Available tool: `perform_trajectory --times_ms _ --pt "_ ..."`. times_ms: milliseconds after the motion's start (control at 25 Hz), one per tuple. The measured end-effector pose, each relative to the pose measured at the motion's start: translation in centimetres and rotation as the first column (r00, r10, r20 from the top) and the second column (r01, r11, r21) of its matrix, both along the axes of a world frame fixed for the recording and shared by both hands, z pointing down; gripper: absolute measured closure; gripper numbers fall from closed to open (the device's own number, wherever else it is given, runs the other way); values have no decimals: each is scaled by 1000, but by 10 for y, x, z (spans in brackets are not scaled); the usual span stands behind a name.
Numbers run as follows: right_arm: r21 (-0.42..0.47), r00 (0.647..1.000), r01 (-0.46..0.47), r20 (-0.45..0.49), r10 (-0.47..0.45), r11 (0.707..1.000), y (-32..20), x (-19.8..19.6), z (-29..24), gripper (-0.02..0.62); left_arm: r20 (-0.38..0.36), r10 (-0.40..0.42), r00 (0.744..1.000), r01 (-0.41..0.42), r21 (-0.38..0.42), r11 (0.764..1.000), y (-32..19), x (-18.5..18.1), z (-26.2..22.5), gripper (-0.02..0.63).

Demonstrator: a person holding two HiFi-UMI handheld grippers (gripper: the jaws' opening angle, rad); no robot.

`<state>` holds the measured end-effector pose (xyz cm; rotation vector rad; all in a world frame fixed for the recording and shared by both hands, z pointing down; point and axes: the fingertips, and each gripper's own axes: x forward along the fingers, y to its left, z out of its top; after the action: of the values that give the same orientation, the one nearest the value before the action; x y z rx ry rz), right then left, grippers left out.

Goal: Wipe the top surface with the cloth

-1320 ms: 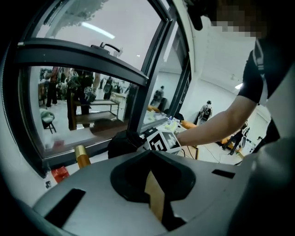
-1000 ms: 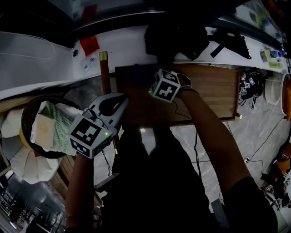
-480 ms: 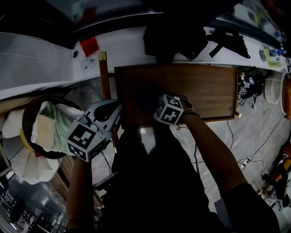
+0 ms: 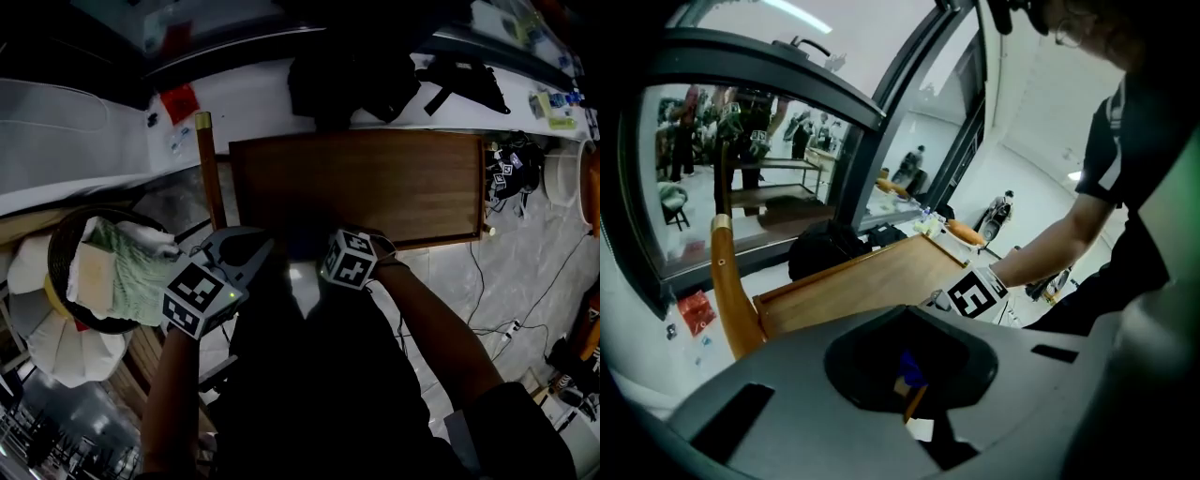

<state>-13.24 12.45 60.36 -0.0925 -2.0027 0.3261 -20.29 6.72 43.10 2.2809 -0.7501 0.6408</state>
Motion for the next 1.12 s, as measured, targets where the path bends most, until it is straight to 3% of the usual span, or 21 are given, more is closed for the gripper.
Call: perform_trajectory --times_ms 160,480,600,680,760,880,1000,1120 --pt "-37 1000 19 -11 -20 999 12 4 1 506 1 47 999 -47 -7 999 4 13 3 595" --pt "-110 995 93 -32 -97 990 21 6 1 505 6 67 998 -67 -24 997 1 21 6 595" --pt "-126 993 120 16 -119 985 20 6 -6 506 23 49 999 -48 -37 998 -5 20 8 595" --pt "-117 994 69 97 -57 991 0 4 -22 505 42 15 999 -14 -25 1000 -17 17 8 595" --pt "-48 986 -22 166 29 999 -43 2 -45 505 59 -15 998 14 6 1000 -34 14 5 595" --pt "139 973 -102 221 70 985 -121 -4 -75 505 71 -49 996 45 48 998 -60 12 1 595" --pt "246 976 -108 212 56 963 -180 -9 -82 505 73 -67 995 62 64 996 -83 18 -3 595" --pt "293 990 -58 143 16 954 -212 -10 -63 505 74 -74 994 70 56 996 -98 29 -2 595"
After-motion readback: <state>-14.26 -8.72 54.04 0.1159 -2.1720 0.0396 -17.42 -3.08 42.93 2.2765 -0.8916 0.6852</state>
